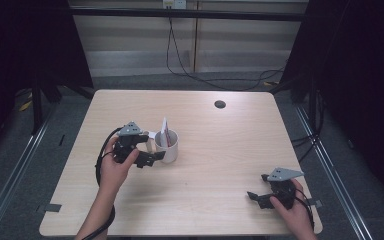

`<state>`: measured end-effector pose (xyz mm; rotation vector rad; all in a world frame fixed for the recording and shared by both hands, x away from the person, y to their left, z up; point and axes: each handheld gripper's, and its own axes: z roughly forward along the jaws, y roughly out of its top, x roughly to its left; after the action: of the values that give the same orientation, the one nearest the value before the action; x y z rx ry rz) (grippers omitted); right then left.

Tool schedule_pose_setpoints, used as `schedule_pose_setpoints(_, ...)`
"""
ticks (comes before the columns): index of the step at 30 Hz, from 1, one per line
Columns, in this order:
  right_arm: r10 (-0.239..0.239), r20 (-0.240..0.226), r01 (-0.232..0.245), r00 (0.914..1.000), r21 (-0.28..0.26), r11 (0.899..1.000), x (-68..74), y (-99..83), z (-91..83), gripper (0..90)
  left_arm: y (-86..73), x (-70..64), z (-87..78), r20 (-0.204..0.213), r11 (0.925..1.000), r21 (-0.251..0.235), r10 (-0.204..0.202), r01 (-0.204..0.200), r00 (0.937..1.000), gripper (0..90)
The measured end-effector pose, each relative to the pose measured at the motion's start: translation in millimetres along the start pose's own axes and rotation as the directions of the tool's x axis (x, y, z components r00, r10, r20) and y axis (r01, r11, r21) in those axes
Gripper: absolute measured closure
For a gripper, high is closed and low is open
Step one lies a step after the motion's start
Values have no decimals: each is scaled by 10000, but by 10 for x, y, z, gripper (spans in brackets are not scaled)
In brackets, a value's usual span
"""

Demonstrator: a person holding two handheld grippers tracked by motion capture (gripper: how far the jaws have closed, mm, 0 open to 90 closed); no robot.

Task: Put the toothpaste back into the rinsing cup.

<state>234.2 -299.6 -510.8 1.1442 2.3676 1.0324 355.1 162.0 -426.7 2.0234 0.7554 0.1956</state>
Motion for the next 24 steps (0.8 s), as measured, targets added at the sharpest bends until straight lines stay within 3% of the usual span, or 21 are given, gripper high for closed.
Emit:
schedule_pose_setpoints(12,0,3,0,10000,-2,10000,0,0,0,134,-143,26,-37,89,9999,11,-167,167,9998,74)
schedule_pose_setpoints(24,-1,4,1,10000,-1,10000,0,0,0,134,-306,13,-10,88,9999,97,-41,40,10000,78)
